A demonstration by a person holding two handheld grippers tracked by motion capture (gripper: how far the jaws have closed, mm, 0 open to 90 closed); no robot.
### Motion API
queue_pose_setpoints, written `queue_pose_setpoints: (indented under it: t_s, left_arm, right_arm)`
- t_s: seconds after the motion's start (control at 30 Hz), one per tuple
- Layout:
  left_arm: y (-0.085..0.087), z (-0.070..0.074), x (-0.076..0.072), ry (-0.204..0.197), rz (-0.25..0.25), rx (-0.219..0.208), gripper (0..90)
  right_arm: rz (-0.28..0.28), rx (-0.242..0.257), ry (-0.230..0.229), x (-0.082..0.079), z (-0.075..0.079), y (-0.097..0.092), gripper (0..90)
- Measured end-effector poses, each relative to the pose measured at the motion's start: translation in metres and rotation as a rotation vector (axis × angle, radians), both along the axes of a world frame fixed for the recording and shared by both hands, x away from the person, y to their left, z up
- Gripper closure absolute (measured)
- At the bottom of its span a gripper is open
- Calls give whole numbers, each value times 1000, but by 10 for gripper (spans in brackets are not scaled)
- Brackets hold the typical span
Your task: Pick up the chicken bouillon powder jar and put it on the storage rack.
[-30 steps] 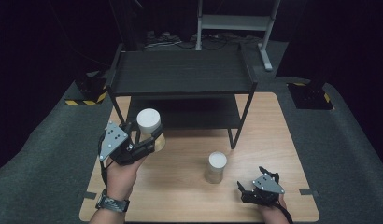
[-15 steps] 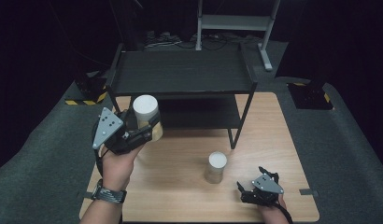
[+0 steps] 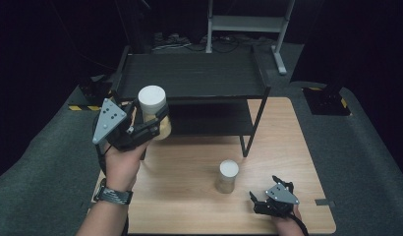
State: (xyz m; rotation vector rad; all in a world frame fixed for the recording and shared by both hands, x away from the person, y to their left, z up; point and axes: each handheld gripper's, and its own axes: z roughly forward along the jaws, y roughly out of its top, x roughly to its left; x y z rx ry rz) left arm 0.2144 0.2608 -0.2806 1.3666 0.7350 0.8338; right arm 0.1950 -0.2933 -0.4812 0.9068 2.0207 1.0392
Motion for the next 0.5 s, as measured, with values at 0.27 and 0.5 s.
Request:
queue_pose_setpoints:
  t_s: [0.27, 0.5]
  left_arm:
    - [-2, 20, 6, -17, 15, -8, 340]
    - [-4, 33, 13, -23, 23, -19, 340]
  right_arm:
    - [-2, 8, 3, 0, 0, -2, 6]
    - [-2, 10, 3, 0, 0, -2, 6]
